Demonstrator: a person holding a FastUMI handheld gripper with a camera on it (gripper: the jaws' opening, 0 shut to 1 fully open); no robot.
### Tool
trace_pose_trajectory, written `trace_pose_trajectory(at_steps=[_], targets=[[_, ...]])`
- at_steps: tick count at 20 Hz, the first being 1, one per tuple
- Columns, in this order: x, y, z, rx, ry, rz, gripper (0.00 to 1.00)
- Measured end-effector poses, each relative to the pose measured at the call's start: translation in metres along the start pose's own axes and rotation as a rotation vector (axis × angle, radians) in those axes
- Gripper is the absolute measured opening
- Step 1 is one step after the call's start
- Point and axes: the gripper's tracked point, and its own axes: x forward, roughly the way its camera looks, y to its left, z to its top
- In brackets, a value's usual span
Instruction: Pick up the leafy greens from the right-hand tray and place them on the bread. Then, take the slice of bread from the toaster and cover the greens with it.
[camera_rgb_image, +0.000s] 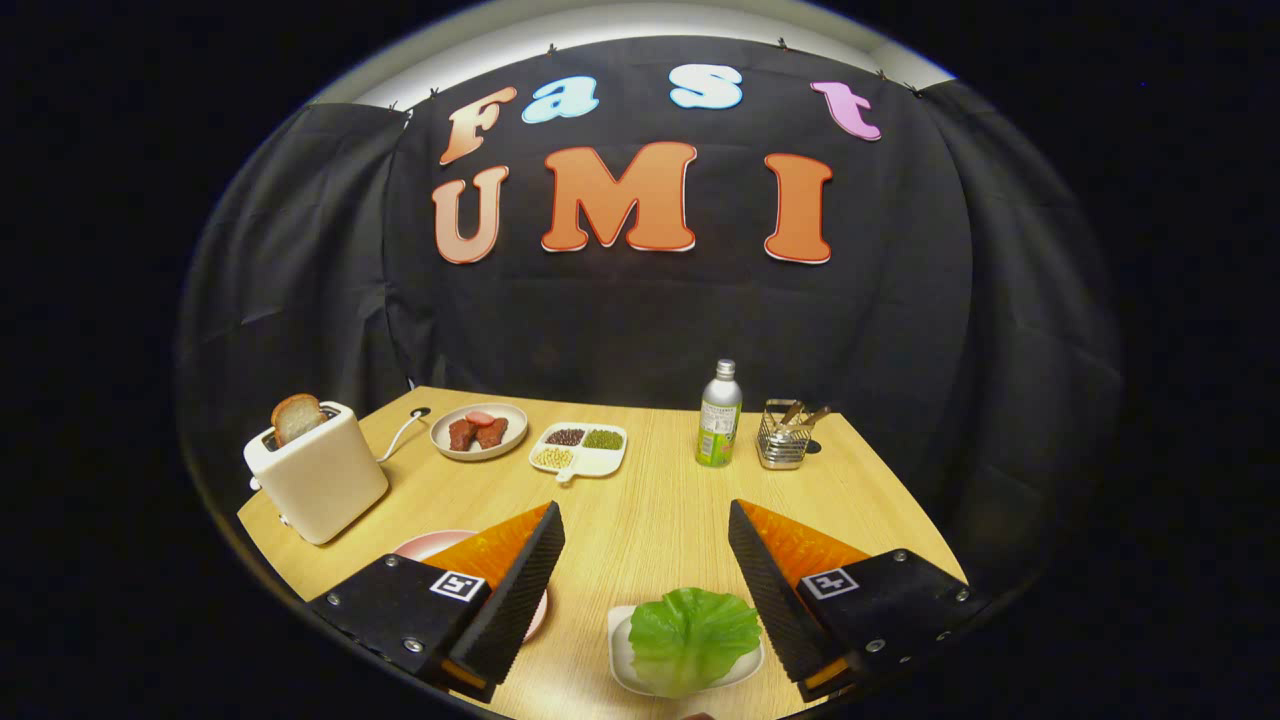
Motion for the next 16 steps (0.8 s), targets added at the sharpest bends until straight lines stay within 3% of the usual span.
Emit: trace_pose_trajectory(at_steps=[16], targets=[[0.031,-0.021,-0.111,0.024,0.386,0.010,0.99]])
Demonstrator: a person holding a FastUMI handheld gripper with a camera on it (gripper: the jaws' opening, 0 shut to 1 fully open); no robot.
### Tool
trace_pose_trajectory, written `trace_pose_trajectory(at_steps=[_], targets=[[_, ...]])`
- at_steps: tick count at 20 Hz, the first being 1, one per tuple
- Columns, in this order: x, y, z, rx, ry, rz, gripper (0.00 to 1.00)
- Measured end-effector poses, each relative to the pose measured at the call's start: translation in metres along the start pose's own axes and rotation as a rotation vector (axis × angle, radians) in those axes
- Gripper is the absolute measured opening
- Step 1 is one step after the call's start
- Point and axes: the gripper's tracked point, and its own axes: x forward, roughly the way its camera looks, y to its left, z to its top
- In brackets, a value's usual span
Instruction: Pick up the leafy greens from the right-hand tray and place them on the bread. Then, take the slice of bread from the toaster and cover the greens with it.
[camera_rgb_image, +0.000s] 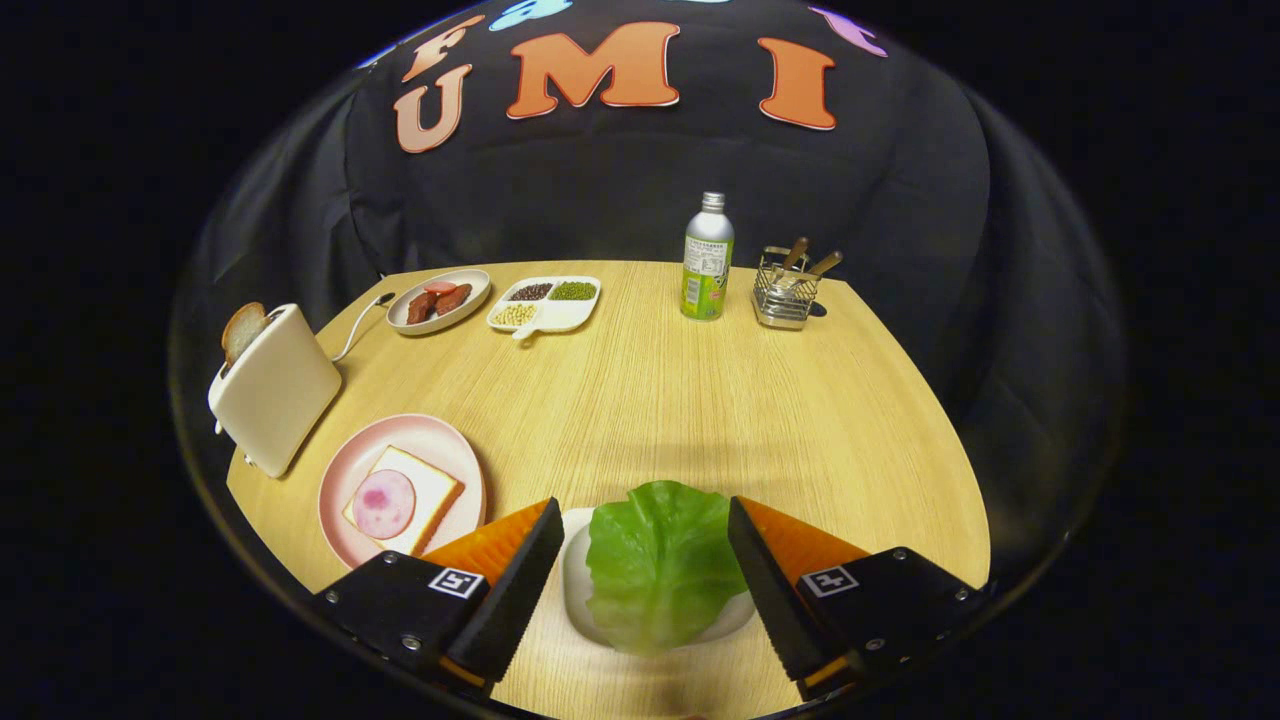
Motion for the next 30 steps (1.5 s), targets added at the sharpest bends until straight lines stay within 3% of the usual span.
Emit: trace_pose_trajectory(at_steps=[14,20,22,24,27,30], targets=[[0.043,-0.010,-0.063,0.031,0.223,-0.020,0.96],[0.047,-0.015,-0.068,0.025,0.231,-0.034,0.83],[0.048,-0.016,-0.066,0.030,0.220,-0.034,0.73],[0.049,-0.016,-0.064,0.035,0.210,-0.030,0.55],[0.048,-0.013,-0.062,0.075,0.202,-0.016,0.17],[0.045,-0.009,-0.051,0.126,0.169,0.011,0.05]])
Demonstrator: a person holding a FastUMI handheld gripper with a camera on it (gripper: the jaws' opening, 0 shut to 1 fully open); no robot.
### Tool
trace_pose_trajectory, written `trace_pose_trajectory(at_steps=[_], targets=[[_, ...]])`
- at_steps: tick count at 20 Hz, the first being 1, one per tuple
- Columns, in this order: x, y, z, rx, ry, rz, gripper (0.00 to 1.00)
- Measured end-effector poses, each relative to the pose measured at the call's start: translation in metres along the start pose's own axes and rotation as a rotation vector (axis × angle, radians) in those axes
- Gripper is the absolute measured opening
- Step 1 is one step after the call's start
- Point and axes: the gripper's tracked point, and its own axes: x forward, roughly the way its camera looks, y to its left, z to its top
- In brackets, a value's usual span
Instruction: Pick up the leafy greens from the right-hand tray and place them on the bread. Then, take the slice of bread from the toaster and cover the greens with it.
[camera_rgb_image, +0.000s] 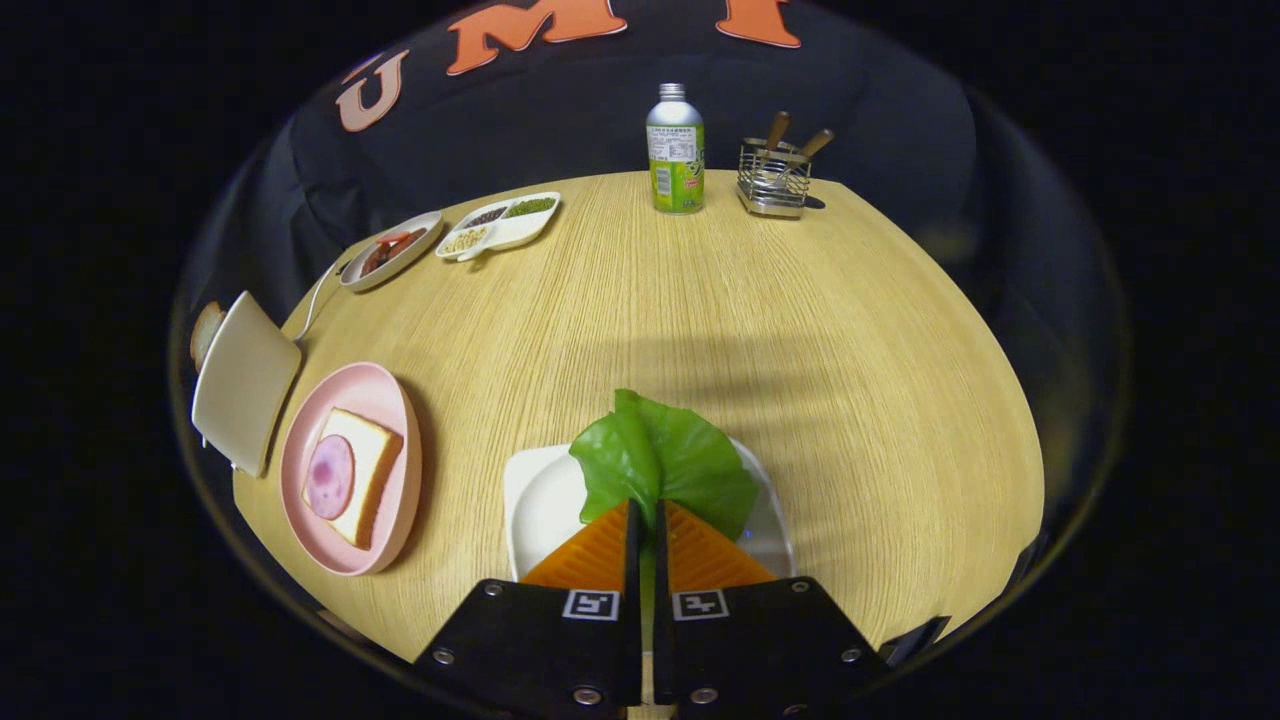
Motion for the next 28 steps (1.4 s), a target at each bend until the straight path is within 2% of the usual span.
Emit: trace_pose_trajectory(at_steps=[13,28], targets=[[-0.055,0.067,0.055,-0.111,-0.192,0.132,0.04],[-0.051,0.169,0.043,-0.268,-0.175,0.317,0.04]])
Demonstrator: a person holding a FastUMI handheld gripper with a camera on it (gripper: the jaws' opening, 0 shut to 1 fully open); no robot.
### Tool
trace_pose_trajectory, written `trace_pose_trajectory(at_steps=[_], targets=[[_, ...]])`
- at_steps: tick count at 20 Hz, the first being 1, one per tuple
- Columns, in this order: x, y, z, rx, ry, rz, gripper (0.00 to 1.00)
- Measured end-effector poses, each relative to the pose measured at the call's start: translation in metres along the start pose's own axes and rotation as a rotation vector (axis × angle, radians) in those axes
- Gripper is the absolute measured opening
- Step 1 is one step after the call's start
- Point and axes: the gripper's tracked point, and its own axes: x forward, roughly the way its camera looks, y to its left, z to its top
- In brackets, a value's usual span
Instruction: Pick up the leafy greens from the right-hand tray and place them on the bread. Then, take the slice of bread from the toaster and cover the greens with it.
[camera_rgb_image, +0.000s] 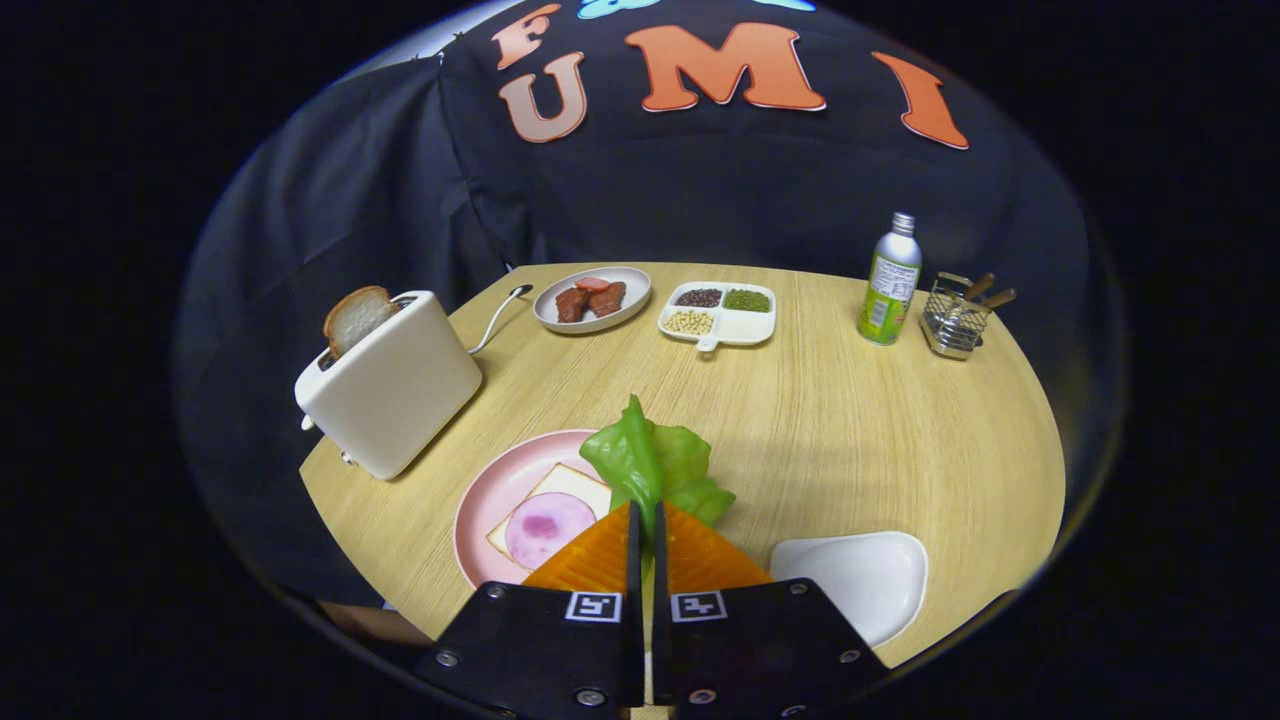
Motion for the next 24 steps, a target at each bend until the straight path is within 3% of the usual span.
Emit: trace_pose_trajectory(at_steps=[15,24], targets=[[0.053,0.040,-0.025,0.000,0.094,0.077,0.04],[0.065,0.057,-0.041,-0.077,0.132,0.087,0.15]])
